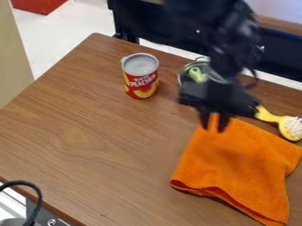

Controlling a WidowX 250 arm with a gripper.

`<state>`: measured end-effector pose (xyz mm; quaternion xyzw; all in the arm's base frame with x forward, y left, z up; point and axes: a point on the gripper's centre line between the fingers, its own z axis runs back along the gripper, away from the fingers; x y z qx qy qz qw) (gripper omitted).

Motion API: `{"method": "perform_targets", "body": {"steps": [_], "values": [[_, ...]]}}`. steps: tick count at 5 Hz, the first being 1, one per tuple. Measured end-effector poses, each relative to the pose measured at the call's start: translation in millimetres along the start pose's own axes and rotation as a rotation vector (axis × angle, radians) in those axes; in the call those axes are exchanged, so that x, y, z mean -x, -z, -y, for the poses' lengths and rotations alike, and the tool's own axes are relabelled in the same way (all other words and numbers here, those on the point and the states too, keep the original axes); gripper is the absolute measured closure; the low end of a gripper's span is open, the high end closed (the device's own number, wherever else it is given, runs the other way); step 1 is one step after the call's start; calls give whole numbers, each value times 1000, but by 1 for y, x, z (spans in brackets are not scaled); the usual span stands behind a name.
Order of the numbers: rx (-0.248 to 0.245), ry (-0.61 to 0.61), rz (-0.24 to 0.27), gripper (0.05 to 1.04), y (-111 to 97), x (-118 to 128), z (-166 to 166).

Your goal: Move the orange cloth to the center of the table

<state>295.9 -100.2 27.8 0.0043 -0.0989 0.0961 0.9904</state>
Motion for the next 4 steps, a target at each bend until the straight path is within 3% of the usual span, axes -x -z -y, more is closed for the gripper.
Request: {"method": "perform_targets", "body": {"steps": [1, 3, 4], "values": [[12, 41, -20, 1027, 16, 8, 23], [9, 38, -50, 1031, 40, 15, 32], [32, 37, -64, 1031, 54, 16, 30]]}}
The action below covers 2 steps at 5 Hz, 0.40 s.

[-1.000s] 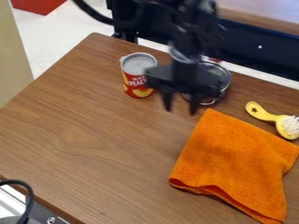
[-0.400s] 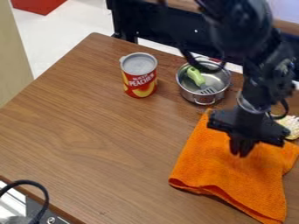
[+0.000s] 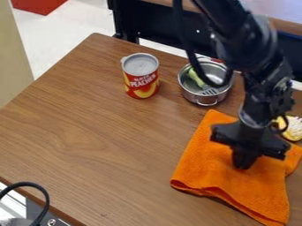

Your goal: Move the orange cloth to the center of the table

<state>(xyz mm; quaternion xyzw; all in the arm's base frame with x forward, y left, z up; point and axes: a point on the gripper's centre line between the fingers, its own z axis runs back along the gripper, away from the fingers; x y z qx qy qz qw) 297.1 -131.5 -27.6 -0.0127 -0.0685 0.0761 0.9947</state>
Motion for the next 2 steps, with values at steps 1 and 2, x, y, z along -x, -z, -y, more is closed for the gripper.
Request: {"method": "perform_targets", "body": {"steps": [1, 2], "values": [[10, 0, 11, 1031, 2, 2, -5], [-2, -6, 3, 1031, 3, 3, -14]]}}
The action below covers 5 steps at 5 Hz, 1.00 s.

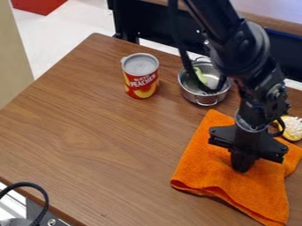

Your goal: Move the orange cloth to the center of the table

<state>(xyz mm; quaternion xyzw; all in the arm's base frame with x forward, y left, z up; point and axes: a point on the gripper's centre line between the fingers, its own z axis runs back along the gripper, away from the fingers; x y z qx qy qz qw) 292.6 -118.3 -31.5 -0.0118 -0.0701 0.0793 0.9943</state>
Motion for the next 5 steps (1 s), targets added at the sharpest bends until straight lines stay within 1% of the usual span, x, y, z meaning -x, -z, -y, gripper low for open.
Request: {"method": "perform_targets", "body": {"steps": [1, 2, 3, 4, 5], "values": [[-9, 6, -10, 1031, -4, 10, -23], [-10, -4, -56, 1031, -9, 19, -49], [-7, -5, -34, 1031, -16, 23, -72], [-13, 22, -26, 1031, -15, 34, -96], [-19, 46, -3, 1031, -16, 44, -112]]}}
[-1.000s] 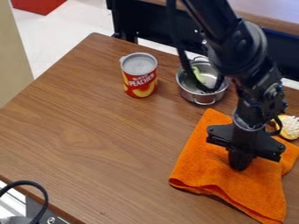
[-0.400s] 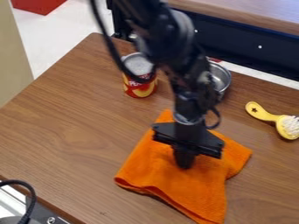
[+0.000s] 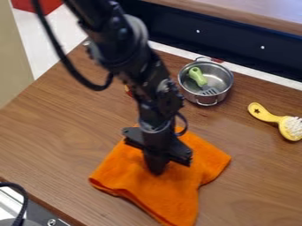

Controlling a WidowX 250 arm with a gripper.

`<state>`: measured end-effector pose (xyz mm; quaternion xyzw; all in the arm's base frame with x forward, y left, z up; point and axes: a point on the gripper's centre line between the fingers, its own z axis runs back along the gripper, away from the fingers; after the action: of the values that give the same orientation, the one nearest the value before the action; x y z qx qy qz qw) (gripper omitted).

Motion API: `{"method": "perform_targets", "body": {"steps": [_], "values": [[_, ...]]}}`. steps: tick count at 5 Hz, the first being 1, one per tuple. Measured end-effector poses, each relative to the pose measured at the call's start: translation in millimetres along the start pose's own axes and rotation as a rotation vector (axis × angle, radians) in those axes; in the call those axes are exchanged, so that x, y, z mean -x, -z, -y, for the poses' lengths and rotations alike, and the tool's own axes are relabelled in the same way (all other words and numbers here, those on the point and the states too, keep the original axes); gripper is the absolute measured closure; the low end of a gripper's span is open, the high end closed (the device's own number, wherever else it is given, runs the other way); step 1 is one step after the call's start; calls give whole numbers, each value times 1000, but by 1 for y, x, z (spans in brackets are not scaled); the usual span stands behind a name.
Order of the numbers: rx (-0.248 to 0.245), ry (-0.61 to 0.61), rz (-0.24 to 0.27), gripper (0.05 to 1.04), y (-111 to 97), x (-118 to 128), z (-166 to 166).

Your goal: Move the orange cloth to the center of the table

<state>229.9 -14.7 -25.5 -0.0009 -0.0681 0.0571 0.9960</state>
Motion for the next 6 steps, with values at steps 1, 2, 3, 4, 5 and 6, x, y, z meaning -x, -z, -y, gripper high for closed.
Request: {"method": "perform_targets", "body": {"steps": [1, 2, 3, 4, 5, 6], "values": [[2, 22, 9, 1031, 1, 14, -5], [4, -6, 8, 1031, -1, 26, -7], [11, -22, -18, 1031, -1, 32, -4], [12, -45, -20, 1031, -5, 35, -3], [14, -71, -16, 1031, -7, 28, -6], [7, -106, 36, 1012, -21, 16, -9]]}}
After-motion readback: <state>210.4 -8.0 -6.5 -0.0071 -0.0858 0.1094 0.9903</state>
